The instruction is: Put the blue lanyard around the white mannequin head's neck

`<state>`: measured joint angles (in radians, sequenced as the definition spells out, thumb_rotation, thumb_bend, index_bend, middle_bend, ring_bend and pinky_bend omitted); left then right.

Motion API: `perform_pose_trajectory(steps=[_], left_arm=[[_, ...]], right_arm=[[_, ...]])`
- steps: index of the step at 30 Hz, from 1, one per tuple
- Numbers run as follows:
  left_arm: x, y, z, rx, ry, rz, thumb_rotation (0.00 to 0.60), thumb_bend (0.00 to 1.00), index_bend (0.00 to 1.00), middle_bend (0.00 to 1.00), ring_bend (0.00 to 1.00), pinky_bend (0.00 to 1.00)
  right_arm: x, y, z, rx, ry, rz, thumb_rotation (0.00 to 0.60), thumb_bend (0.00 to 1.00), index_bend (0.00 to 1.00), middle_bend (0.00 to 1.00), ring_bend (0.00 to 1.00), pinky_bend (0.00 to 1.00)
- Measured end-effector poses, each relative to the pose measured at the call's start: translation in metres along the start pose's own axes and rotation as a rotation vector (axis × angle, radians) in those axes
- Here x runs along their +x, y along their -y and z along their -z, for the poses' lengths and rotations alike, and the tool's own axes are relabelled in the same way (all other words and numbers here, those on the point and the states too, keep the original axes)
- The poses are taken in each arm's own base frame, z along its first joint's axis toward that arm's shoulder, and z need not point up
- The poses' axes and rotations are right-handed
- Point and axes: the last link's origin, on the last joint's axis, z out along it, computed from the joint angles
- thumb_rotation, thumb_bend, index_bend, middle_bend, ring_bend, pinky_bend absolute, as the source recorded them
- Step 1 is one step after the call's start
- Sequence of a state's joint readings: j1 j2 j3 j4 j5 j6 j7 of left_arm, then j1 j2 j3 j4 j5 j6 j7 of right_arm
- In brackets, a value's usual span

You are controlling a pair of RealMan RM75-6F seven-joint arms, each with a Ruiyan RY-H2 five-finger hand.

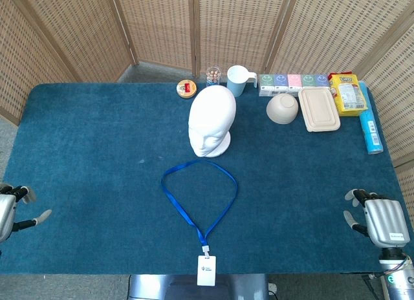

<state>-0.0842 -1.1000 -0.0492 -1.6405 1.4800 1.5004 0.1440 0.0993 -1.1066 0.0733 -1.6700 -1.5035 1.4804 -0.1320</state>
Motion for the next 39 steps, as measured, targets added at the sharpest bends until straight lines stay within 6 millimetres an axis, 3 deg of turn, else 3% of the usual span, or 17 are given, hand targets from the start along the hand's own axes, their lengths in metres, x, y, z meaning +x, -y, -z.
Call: perform_pose_trajectory(steps=[29,35,39], left_arm=[[0.007,-0.001,0.000,-0.006,-0.017,-0.007,0.390,0.13,0.56,0.57,0.49,0.28],[0.005,-0.004,-0.003,-0.015,-0.004,-0.005,0.393,0.13,0.56,0.57,0.49,0.29],[0.004,-0.007,-0.007,-0.022,-0.002,-0.002,0.396,0.14,0.56,0.57,0.49,0.28]], right_arm=[[-0.004,0.006,-0.006,0.026,0.012,-0.016,0.581,0.33,0.44,0.54,0.59,0.60],[-0.008,0.018,-0.016,0.072,0.024,-0.048,0.584,0.33,0.44,0.54,0.60,0.60],[-0.015,0.037,-0.027,0.139,0.042,-0.098,0.584,0.33,0.44,0.54,0.62,0.61]])
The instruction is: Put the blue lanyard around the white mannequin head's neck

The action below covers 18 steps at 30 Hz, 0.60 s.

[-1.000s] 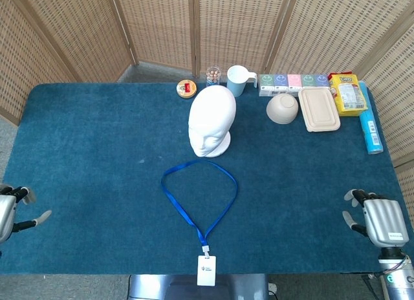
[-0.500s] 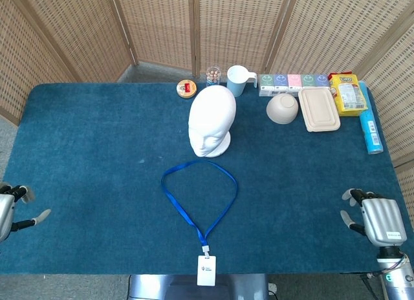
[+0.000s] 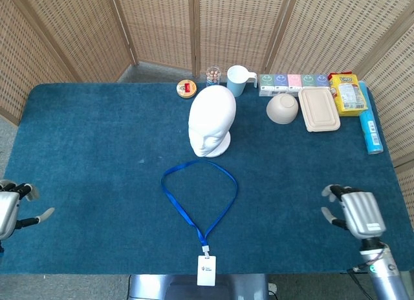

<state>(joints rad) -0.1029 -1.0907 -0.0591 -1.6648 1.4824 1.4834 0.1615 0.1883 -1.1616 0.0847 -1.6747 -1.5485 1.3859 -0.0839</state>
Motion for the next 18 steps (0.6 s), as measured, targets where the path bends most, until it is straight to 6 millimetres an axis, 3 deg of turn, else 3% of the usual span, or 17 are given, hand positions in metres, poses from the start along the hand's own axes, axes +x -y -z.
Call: perform_pose_trajectory(steps=[4,9,18], left_arm=[[-0.002,-0.001,-0.003,-0.003,0.005,0.000,0.395,0.13,0.56,0.57,0.49,0.29],[-0.004,0.001,-0.006,0.004,0.012,-0.004,0.393,0.13,0.56,0.57,0.49,0.29],[-0.009,0.005,-0.011,0.015,0.029,-0.007,0.393,0.13,0.56,0.57,0.49,0.29]], right_arm=[[-0.012,0.020,-0.016,0.067,0.025,-0.038,0.582,0.33,0.44,0.55,0.68,0.70],[-0.023,0.044,-0.038,0.143,0.025,-0.021,0.580,0.31,0.44,0.62,0.83,0.87],[-0.049,0.082,-0.066,0.176,-0.012,0.107,0.583,0.27,0.44,0.75,0.99,1.00]])
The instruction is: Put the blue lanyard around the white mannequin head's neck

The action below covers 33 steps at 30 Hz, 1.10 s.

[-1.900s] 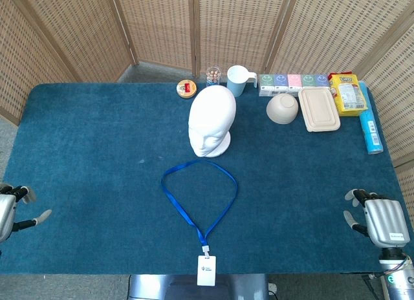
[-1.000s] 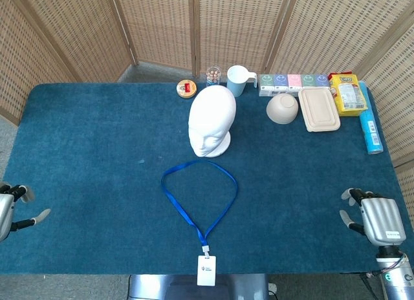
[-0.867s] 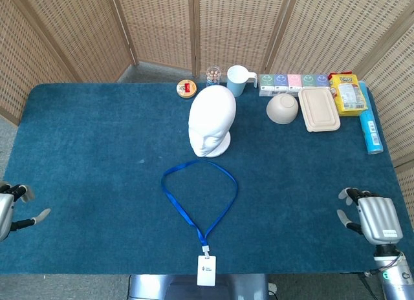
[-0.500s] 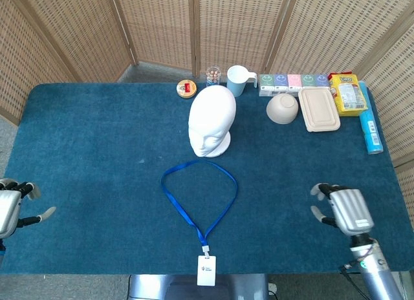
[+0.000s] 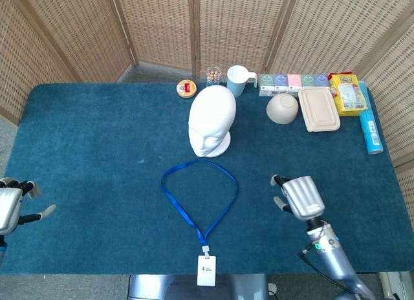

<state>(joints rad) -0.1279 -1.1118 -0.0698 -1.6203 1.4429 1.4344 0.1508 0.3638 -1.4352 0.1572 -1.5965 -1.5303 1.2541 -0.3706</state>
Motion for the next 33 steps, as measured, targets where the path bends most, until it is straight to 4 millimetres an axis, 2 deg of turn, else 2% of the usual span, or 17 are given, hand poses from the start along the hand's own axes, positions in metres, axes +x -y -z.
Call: perform_pose_trajectory(steps=[6,12,21,33], left_arm=[[-0.001,0.001,-0.005,-0.005,0.000,-0.002,0.395,0.14,0.56,0.57,0.49,0.28],[-0.002,0.003,-0.008,-0.005,0.003,-0.002,0.393,0.13,0.56,0.57,0.49,0.29],[-0.002,0.005,-0.014,-0.014,0.000,-0.003,0.394,0.13,0.56,0.57,0.49,0.28],[-0.001,0.002,-0.021,-0.027,0.003,-0.008,0.393,0.13,0.56,0.57,0.49,0.29]], right_arm=[[-0.017,0.027,-0.019,-0.020,0.006,-0.011,0.585,0.27,0.44,0.80,1.00,1.00],[-0.030,0.047,-0.034,-0.028,0.039,-0.020,0.581,0.26,0.44,0.84,1.00,1.00],[-0.047,0.057,-0.052,-0.066,0.084,-0.017,0.585,0.26,0.44,0.91,1.00,1.00],[-0.061,0.060,-0.067,-0.109,0.117,-0.013,0.584,0.26,0.44,0.92,1.00,1.00]])
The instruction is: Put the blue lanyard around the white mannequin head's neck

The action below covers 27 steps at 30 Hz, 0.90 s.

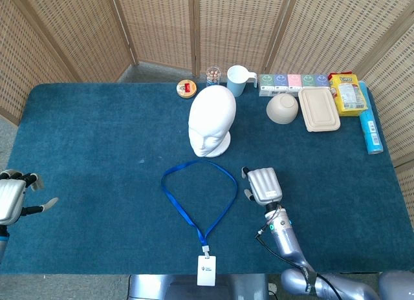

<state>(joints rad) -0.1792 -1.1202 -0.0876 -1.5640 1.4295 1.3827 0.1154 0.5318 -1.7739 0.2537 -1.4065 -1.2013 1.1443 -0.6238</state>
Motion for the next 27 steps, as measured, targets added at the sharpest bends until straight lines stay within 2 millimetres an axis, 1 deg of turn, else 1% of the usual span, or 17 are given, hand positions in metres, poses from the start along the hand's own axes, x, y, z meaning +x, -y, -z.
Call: perform_pose_trajectory(steps=[5,9,20,27], left_arm=[[-0.001,-0.001,-0.003,-0.003,0.007,0.000,0.394,0.13,0.56,0.57,0.49,0.29],[-0.001,-0.002,-0.005,-0.006,0.008,0.000,0.394,0.14,0.56,0.57,0.49,0.28],[-0.004,-0.001,-0.005,-0.003,0.019,-0.002,0.392,0.13,0.56,0.57,0.49,0.29],[-0.005,-0.001,-0.005,-0.003,0.019,0.003,0.394,0.14,0.56,0.57,0.49,0.29]], right_arm=[[-0.003,0.005,-0.004,-0.010,0.012,0.012,0.583,0.25,0.44,0.92,1.00,1.00],[-0.005,0.012,-0.009,-0.017,0.028,0.018,0.584,0.25,0.45,0.92,1.00,1.00],[-0.010,0.022,-0.021,-0.033,0.055,0.021,0.579,0.25,0.45,0.92,1.00,1.00],[-0.006,0.032,-0.028,-0.021,0.044,0.020,0.583,0.25,0.45,0.92,1.00,1.00]])
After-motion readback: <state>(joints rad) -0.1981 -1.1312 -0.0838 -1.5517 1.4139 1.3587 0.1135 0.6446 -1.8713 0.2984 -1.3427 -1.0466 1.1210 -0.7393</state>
